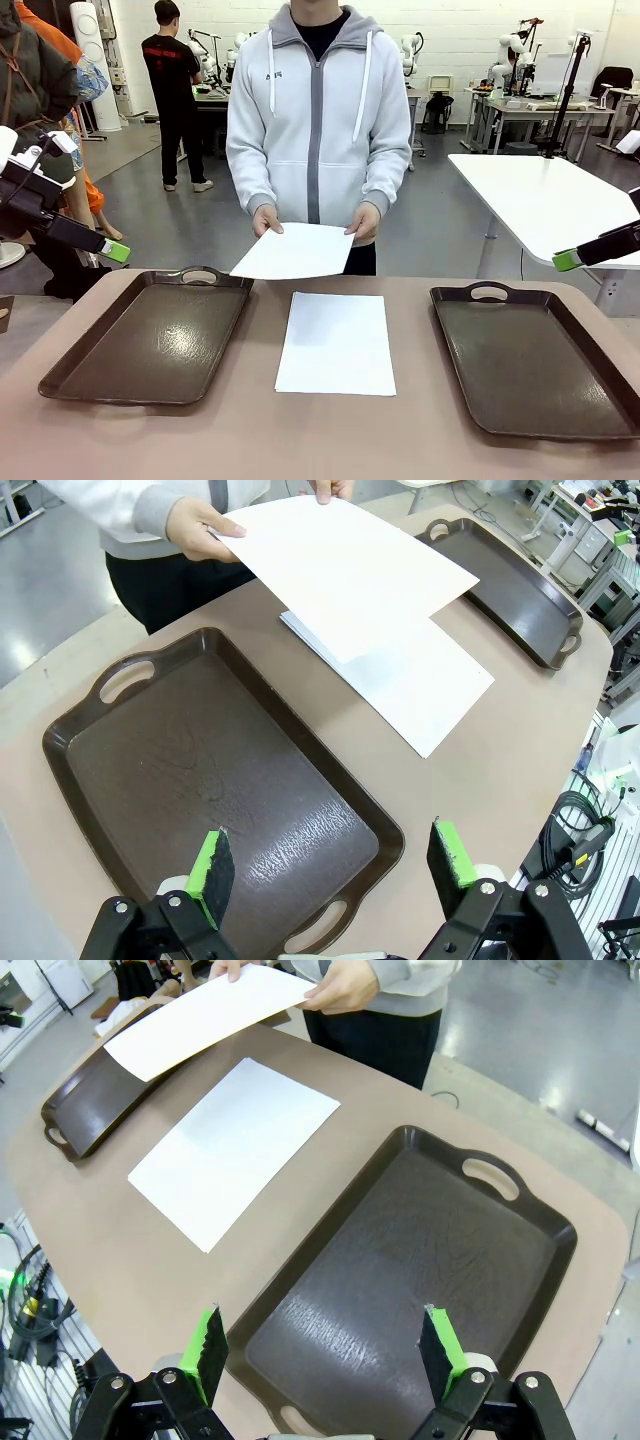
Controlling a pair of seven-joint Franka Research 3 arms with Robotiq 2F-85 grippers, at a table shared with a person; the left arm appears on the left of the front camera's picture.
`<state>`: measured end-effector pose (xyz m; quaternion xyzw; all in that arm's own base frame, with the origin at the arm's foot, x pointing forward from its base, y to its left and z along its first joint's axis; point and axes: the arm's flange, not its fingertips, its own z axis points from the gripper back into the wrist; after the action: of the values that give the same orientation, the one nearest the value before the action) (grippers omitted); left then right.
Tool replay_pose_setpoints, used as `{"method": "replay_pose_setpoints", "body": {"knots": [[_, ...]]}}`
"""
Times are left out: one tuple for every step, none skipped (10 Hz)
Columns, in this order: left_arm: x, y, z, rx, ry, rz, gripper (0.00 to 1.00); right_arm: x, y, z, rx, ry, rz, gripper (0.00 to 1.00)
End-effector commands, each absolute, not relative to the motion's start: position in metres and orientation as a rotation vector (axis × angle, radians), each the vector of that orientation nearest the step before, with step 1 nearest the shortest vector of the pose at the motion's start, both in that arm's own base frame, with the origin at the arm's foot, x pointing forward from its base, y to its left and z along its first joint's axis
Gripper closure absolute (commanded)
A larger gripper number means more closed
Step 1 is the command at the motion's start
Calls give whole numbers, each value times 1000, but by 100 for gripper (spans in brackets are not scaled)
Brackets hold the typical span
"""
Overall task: Sort the A4 documents.
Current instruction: Receive the A4 Paper.
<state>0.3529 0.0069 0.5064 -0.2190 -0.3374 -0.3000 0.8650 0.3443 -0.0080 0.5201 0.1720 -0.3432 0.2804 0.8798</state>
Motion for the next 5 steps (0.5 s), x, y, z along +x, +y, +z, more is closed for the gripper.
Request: {"method": "replay_pose_setpoints", "body": {"knots": [[355, 8, 505, -470, -714, -634, 0, 345, -7, 519, 367, -714, 587, 0], [355, 8, 505, -470, -714, -634, 0, 345, -7, 519, 367, -714, 587, 0], [355, 8, 505, -470, -714, -634, 0, 345, -7, 519, 367, -714, 587, 0], [355, 8, 505, -470, -714, -634, 0, 345, -7, 519, 367, -714, 587, 0], [355, 8, 505, -470, -714, -634, 0, 345, -7, 519, 367, -714, 587, 0]]}}
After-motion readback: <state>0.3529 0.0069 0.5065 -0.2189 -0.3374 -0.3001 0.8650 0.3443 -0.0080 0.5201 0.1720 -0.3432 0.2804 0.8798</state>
